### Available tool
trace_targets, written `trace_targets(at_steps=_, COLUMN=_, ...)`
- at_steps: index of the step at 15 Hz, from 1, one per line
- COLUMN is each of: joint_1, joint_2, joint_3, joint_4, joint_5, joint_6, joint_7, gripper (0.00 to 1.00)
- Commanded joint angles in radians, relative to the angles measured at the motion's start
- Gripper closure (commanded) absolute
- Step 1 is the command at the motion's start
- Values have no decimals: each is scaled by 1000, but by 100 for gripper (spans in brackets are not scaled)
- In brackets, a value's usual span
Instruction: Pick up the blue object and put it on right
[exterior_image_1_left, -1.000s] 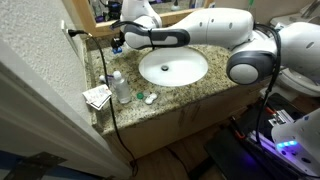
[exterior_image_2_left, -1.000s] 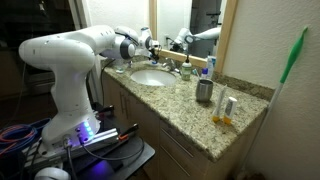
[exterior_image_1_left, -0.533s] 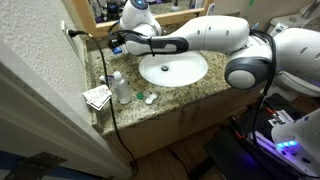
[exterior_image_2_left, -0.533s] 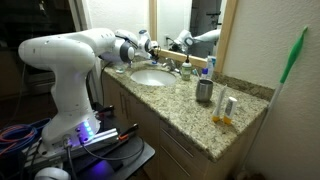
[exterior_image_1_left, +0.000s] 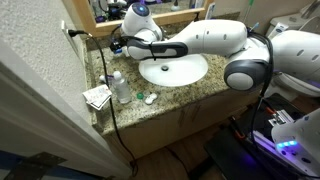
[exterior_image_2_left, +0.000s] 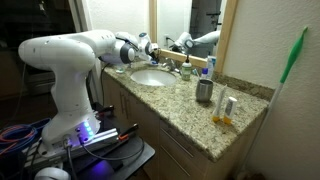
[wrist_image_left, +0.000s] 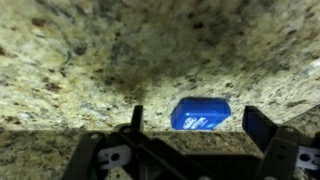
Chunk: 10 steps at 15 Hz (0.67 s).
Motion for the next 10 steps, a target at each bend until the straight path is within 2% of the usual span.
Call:
trace_targets(at_steps=1, joint_1=4, joint_2=1, joint_3=-29, joint_4=-60, joint_5=-22, joint_6=123, joint_7=13, gripper=0)
trace_targets(at_steps=10, joint_1=17, joint_2=2, joint_3=-80, joint_4=-117, joint_5=-55, joint_6=259, joint_7=-17, gripper=0)
